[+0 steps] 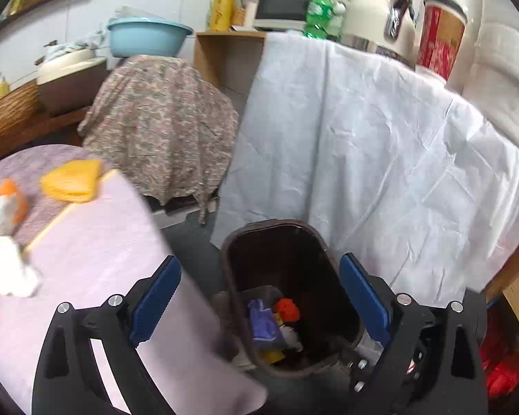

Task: Collect trash
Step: 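Carry the orange net and purple wrapper to the black bin and release both, then grasp the green milk carton with the left tool while the right tool grasps the orange peel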

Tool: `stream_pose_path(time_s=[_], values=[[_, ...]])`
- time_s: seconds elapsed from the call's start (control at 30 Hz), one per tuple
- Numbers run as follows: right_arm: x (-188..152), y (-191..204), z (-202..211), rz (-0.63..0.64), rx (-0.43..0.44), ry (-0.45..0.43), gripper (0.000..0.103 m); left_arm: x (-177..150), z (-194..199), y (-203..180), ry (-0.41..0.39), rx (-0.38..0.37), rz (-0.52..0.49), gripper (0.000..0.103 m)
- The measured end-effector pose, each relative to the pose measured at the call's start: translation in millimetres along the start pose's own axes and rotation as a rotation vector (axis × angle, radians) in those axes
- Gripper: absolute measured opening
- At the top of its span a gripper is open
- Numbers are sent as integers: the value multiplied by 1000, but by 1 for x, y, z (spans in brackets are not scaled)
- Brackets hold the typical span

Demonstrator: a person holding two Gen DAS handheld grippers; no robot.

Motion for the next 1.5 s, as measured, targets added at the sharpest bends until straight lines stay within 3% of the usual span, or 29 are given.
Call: stream_pose_path(time_s=[0.2,0.4,0.5,0.57,0.7,0.77,0.9,1.03,1.1,1.3,1.5], values=[[12,46,1,58,93,-3,71,-12,40,69,-30,75,51,92],[25,94,-1,132,156,7,71,-26,83,154,-99,314,98,92],[29,116,-1,168,179,12,71,-34,99,205,-94,426,162,92],[30,129,-2,191,192,17,71,-39,105,234,-74,458,206,92],[31,149,-5,229,210,28,71,-41,89,294,77,453,302,89],[30,159,-6,245,219,33,72,-41,78,313,132,471,291,80],[30,175,-10,274,230,44,72,-39,46,332,246,464,254,69],[32,193,-15,321,238,56,72,-48,32,344,303,446,262,63],[36,203,-18,348,244,62,72,-52,29,344,308,422,279,54],[49,244,-35,442,283,89,72,-67,50,344,253,381,347,51],[36,328,-65,528,479,221,72,-72,81,360,168,398,406,51]])
Point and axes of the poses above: each gripper's, at about its wrist camera, not at the fingertips, and z roughly against the way its jaws point, y to its left, x to its top, the point moved 4 cm from there along -z, roughly the way its jaws point, and after that the axes turned 11 degrees about x, right-handed, at the moved point
